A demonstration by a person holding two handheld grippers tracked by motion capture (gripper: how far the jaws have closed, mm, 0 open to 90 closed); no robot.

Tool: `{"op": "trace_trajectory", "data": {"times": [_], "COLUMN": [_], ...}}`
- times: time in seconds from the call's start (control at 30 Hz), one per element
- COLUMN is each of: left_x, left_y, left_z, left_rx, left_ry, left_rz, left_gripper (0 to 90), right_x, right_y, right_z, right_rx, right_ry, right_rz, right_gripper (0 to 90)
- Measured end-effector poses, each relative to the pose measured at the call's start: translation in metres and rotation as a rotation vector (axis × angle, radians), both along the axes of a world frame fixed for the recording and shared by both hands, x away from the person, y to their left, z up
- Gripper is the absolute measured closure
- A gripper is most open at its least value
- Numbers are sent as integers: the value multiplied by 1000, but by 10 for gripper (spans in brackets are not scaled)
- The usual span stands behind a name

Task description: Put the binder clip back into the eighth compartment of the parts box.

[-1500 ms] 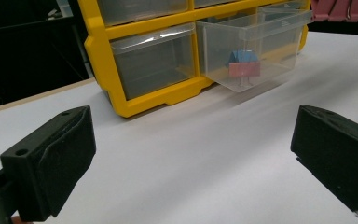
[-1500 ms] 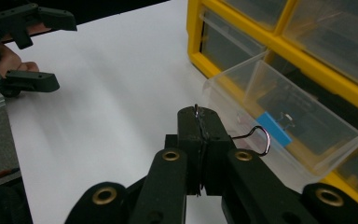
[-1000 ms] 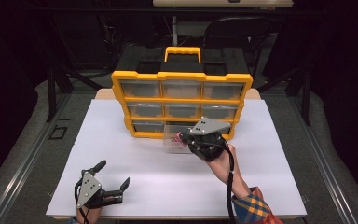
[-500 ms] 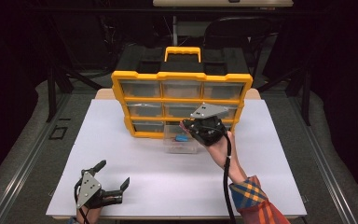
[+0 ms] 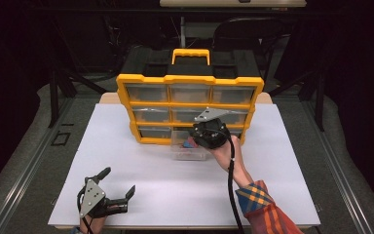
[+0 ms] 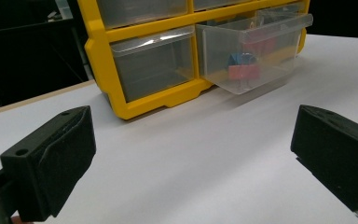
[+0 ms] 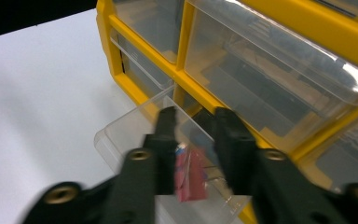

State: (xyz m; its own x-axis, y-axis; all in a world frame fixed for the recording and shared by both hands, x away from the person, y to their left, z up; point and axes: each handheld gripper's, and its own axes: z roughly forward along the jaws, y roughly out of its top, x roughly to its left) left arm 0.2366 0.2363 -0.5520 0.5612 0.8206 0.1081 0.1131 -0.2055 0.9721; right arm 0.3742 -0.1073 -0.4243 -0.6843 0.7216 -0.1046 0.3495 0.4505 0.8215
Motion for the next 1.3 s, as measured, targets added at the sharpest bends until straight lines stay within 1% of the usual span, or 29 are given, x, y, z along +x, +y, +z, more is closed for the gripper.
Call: {"op": "trace_trajectory", "data": {"times": [0.03, 0.17, 0.23, 0.3, 0.37, 0.43, 0.6, 0.73, 0.93, 1.07, 1.3], "left_x": [0, 0, 0, 0, 0, 1, 0, 0, 0, 1, 1], "left_y": [0, 0, 0, -1, -1, -1, -1, -1, -2, -2, -2], "left_z": [0, 0, 0, 0, 0, 0, 0, 0, 0, -1, -1], "left_rx": [0, 3, 4, 6, 5, 6, 7, 6, 7, 14, 12], "left_ry": [0, -1, 0, 1, 1, 2, 1, 1, 1, 4, 1], "left_rz": [0, -3, -2, -3, -3, -3, -2, -3, -2, -6, -4], "left_gripper": [0, 0, 0, 0, 0, 0, 0, 0, 0, 0, 0], "right_x": [-1, -9, -15, -21, -27, -32, -49, -64, -81, -89, -100], "right_y": [-2, -10, -14, -19, -24, -28, -39, -49, -68, -77, -86], "right_z": [0, 0, -1, 0, 1, 1, -2, -8, -18, -27, -42], "right_rx": [7, 38, 49, 61, 77, 86, 95, 95, 102, 112, 124], "right_ry": [2, 18, 8, -2, -9, -14, -36, -53, -61, -61, -65], "right_rz": [0, 18, 15, 18, 26, 32, 47, 40, 14, 1, -17], "right_gripper": [592, 347, 223, 154, 133, 91, 31, 15, 5, 5, 0]}}
